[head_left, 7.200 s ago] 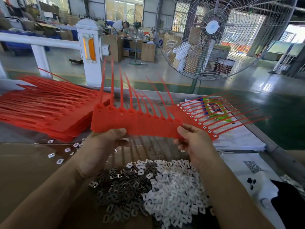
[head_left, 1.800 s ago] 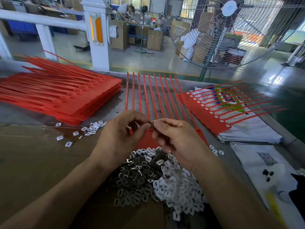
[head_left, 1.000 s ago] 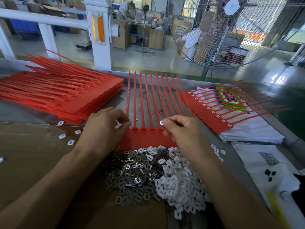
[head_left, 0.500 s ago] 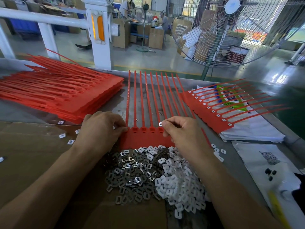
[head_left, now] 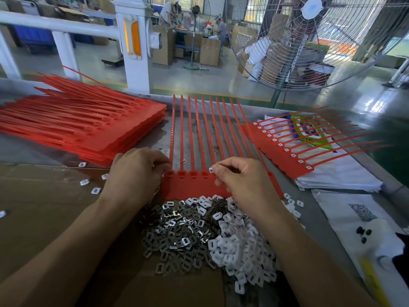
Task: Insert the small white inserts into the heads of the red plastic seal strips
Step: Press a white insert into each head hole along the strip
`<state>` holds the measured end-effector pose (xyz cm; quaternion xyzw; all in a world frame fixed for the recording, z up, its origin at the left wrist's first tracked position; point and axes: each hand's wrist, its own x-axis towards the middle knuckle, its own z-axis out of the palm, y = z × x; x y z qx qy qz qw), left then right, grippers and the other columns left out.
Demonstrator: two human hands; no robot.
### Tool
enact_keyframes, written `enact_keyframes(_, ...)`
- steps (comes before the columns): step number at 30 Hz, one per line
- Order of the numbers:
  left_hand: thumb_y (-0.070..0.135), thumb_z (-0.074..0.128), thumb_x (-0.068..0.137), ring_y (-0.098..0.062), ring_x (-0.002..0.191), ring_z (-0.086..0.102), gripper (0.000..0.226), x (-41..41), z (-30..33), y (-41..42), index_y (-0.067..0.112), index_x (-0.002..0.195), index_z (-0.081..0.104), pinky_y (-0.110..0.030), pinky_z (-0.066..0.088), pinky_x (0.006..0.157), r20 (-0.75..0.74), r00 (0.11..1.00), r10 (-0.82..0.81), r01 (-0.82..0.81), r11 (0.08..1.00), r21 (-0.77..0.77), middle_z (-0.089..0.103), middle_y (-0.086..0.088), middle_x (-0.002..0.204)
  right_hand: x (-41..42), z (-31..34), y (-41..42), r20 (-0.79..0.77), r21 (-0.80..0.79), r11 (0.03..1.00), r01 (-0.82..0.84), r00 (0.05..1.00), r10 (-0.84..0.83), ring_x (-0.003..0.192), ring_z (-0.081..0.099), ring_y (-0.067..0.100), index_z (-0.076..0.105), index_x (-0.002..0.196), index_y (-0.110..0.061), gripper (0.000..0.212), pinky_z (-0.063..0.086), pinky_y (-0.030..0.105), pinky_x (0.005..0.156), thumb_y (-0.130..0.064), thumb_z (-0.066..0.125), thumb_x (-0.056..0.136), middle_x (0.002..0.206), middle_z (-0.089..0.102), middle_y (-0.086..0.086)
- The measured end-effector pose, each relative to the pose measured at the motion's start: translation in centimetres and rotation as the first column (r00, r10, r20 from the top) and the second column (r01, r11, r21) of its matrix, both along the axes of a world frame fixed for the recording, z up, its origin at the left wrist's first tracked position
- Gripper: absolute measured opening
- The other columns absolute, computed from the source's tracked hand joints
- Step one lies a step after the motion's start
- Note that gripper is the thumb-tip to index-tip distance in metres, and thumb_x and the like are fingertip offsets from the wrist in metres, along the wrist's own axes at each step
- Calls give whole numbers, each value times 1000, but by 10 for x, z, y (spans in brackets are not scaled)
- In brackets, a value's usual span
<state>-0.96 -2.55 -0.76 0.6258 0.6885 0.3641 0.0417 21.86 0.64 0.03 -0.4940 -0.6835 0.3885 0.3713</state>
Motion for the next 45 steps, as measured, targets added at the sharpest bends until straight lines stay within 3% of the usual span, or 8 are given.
enact_keyframes(2, 24, 75, 87, -4, 86, 64, 10, 6, 0, -1, 31, 94, 77, -34, 52, 85, 91, 993, -78, 73, 995, 62, 70, 17, 89, -1, 1, 0, -66, -38, 999, -24, 998, 21, 55, 53, 5, 77, 92, -27, 12, 43, 16, 51, -31, 68, 99, 75, 75, -7)
enact_keyframes(6, 29, 80, 82, -4, 85, 62, 17, 28, 2, -6, 32, 97, 72, -8, 43, 70, 158, 957, -242, 218, 963, 156, 66, 18, 88, -5, 3, -3, -216, -132, 987, -88, 975, 58, 55, 52, 6, 78, 91, -23, 13, 43, 18, 50, -30, 70, 98, 74, 74, -2)
enact_keyframes(11, 35, 78, 83, -7, 79, 61, 16, 41, 3, -9, 31, 95, 67, -26, 48, 76, 18, 951, -310, 299, 930, 215, 65, 15, 89, -9, 4, -5, -263, -178, 972, -152, 959, 102, 54, 47, 9, 78, 88, -23, 16, 39, 22, 48, -29, 68, 100, 70, 69, -3)
enact_keyframes(16, 39, 73, 84, -1, 82, 59, 10, 39, 4, -8, 34, 92, 68, -23, 38, 82, -38, 958, -283, 284, 930, 233, 65, 19, 88, -9, 3, -5, -246, -186, 970, -158, 963, 110, 55, 46, 10, 78, 94, -20, 15, 39, 23, 50, -30, 68, 100, 69, 67, -5)
enact_keyframes(20, 34, 75, 85, -2, 86, 56, 8, 26, 0, -1, 35, 90, 69, -26, 38, 87, -48, 983, -179, 185, 958, 219, 65, 19, 88, -6, 5, -4, -229, -131, 988, -77, 972, 45, 55, 47, 6, 80, 95, -25, 14, 41, 18, 50, -31, 68, 99, 69, 68, -7)
enact_keyframes(23, 40, 73, 86, -7, 96, 53, 6, 15, -7, 4, 38, 89, 68, -39, 38, 93, -54, 995, -83, 88, 992, 90, 62, 20, 91, -4, 5, -1, -226, -109, 994, -9, 974, -16, 59, 50, 5, 79, 99, -27, 16, 43, 19, 55, -28, 63, 102, 72, 70, -8)
enact_keyframes(29, 43, 74, 85, -10, 109, 43, 6, 13, -17, 12, 42, 85, 68, -31, 17, 88, -100, 995, 3, -7, 999, -48, 61, 19, 105, -7, 3, 0, -173, -119, 993, 5, 985, -26, 60, 57, -1, 77, 107, -26, 22, 45, 14, 57, -16, 58, 105, 79, 75, -8)
enact_keyframes(45, 41, 73, 86, -9, 114, 40, 7, 12, -20, 12, 45, 92, 71, -28, 13, 88, -137, 991, 6, -12, 999, -39, 61, 20, 112, -8, 3, -3, -156, -121, 992, -37, 988, 18, 64, 64, 3, 73, 107, -30, 25, 47, 14, 53, -11, 58, 104, 87, 78, -7)
